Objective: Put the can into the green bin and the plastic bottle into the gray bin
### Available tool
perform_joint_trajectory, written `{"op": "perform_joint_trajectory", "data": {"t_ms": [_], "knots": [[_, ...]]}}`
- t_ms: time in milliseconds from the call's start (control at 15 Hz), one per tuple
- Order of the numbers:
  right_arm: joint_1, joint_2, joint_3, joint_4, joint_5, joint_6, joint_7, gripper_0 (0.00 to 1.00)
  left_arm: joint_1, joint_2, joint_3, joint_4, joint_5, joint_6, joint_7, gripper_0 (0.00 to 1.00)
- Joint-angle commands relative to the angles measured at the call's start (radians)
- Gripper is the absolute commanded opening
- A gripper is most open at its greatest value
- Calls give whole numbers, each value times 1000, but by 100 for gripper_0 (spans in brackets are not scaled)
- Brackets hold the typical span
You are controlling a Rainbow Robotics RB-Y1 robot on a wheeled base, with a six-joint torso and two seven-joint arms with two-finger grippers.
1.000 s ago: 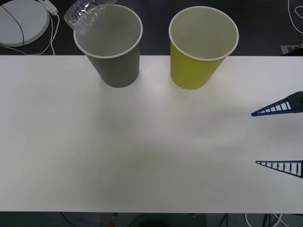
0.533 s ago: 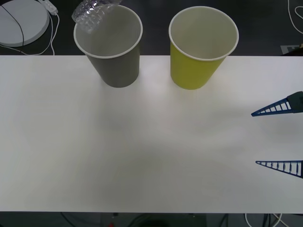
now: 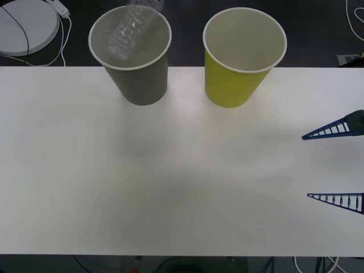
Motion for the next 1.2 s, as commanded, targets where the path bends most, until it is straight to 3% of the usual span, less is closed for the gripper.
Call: {"op": "perform_joint_trajectory", "data": {"t_ms": [67, 467, 933, 1200], "knots": [[0, 0, 0, 0, 0, 0, 0, 100, 0, 0, 0, 0, 0, 1, 2, 100], [0, 0, 0, 0, 0, 0, 0, 100, 2, 23, -23, -5, 48, 0, -19, 100], [0, 0, 0, 0, 0, 0, 0, 100, 13, 184, -173, -111, 272, 0, -108, 100], [0, 0, 0, 0, 0, 0, 0, 100, 105, 325, -179, -259, 384, 0, -179, 100]]}}
